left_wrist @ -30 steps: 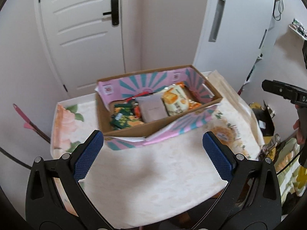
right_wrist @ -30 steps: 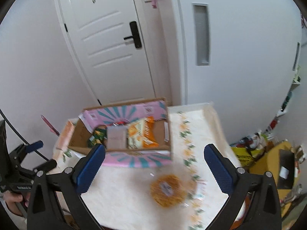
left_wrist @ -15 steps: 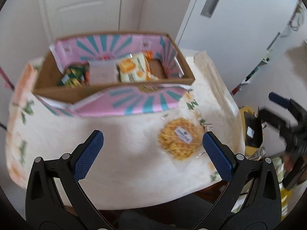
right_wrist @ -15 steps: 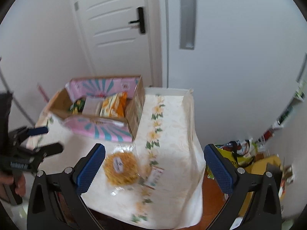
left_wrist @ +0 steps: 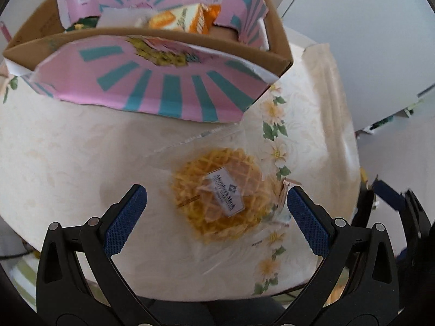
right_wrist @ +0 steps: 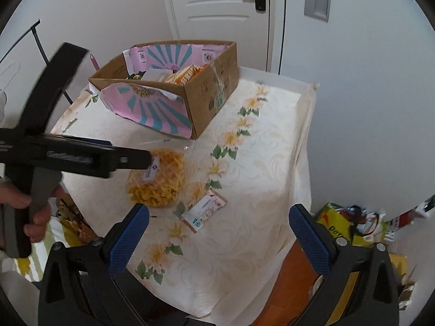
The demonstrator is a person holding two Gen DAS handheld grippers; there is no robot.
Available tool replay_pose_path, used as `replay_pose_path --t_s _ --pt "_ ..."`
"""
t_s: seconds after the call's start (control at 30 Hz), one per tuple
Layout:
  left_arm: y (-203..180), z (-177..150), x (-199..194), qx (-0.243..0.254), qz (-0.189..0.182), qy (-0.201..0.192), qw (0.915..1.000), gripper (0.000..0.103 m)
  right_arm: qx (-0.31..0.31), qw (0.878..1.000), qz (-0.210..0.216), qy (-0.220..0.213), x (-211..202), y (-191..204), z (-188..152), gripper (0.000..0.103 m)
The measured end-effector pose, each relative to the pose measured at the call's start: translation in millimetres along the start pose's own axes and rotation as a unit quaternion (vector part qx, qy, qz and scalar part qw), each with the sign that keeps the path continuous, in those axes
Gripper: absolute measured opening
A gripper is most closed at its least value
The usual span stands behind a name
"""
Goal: Organize snacks
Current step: 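Grasp the clear waffle bag with left tool while right tool reaches the white-red packet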
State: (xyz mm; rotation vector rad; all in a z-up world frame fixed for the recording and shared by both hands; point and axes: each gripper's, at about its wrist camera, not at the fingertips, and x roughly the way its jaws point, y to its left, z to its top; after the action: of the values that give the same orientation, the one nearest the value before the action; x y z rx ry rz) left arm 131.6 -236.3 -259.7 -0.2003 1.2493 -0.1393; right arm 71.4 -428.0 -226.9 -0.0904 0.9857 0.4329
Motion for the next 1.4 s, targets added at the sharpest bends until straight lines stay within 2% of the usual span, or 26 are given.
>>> replay_pose_path --t_s 0.1,0.23,0.5,0.7,0.8,0.93,1.07,1.23,1.4 --pt "-8 2 15 0.003 0.033 0.004 0.9995 0.102 0.005 1.0 0.008 0.002 6 -3 -3 0.102" --pt "-7 3 35 -0.003 0.055 0.017 0.9983 0.102 0.005 1.0 0.011 0.006 13 -6 -4 0.102" --pt "-13 1 46 0.008 0.06 0.017 0.998 0.102 0.007 1.0 0.012 0.011 27 -6 -3 0.102" --pt "-28 5 55 0.033 0.064 0.022 0.9971 0.102 -0.002 1.0 -0.004 0.011 33 0 0 0.102" --pt "-30 5 56 0.052 0.058 0.021 0.9967 0.097 0.006 1.0 -0.008 0.012 36 0 1 0.102" --pt "-35 5 51 0.103 0.054 0.02 0.993 0.088 0.014 1.0 -0.016 0.014 37 3 2 0.102" --pt "-30 5 43 0.124 0.045 0.016 0.9912 0.082 0.023 0.999 -0.025 0.018 39 6 1 0.102" --pt "-18 6 31 0.129 0.027 0.008 0.9913 0.08 0.038 0.998 -0.039 0.017 41 14 -2 0.097" --pt "-1 12 18 0.131 0.013 -0.003 0.9913 0.08 0.065 0.996 -0.06 0.017 44 18 -4 0.079"
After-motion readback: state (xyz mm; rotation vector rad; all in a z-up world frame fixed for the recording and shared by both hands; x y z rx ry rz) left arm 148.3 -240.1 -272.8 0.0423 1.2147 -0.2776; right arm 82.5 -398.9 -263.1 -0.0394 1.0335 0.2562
